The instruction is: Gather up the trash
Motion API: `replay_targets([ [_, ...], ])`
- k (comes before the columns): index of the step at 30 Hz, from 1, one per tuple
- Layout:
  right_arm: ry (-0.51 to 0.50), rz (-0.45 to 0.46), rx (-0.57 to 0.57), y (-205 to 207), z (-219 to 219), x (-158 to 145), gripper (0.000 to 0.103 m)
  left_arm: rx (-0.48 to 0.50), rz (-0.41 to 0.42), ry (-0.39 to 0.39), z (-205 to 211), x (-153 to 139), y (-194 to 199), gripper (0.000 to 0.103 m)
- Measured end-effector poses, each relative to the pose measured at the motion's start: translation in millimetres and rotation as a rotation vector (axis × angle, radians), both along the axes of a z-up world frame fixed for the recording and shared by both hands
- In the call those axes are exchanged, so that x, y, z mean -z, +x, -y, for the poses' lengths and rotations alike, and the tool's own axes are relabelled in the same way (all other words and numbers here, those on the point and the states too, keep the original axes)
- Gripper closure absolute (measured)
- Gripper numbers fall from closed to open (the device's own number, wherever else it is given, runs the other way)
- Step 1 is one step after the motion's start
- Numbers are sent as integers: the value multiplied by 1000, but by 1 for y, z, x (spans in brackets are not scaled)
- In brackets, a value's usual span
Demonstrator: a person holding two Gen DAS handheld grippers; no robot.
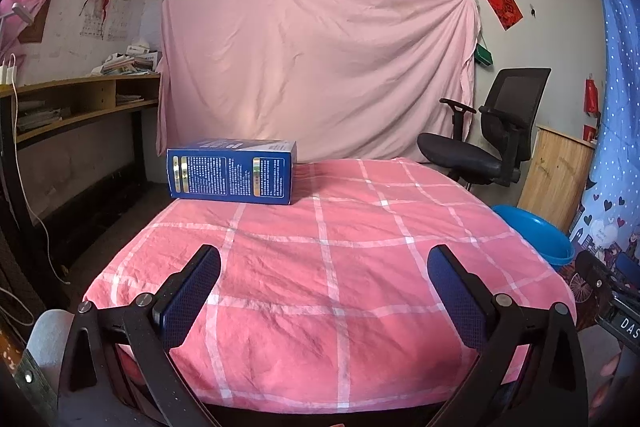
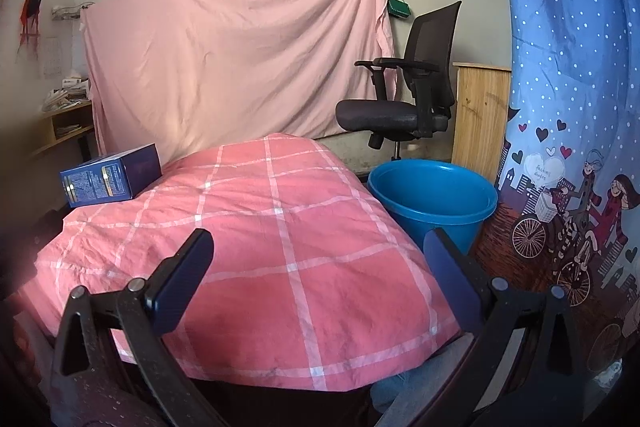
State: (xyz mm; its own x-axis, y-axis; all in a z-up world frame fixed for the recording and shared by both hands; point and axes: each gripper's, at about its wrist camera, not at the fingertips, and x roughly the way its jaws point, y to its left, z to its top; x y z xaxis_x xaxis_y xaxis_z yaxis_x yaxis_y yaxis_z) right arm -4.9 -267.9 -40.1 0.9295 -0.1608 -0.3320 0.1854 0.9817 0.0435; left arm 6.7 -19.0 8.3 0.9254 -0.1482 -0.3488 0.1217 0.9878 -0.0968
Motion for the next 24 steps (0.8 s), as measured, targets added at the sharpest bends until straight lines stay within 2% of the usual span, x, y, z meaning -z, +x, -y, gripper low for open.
replay_targets([
  [24,11,0,5,2,1,2,0,1,-4,6,-2,2,5,2],
])
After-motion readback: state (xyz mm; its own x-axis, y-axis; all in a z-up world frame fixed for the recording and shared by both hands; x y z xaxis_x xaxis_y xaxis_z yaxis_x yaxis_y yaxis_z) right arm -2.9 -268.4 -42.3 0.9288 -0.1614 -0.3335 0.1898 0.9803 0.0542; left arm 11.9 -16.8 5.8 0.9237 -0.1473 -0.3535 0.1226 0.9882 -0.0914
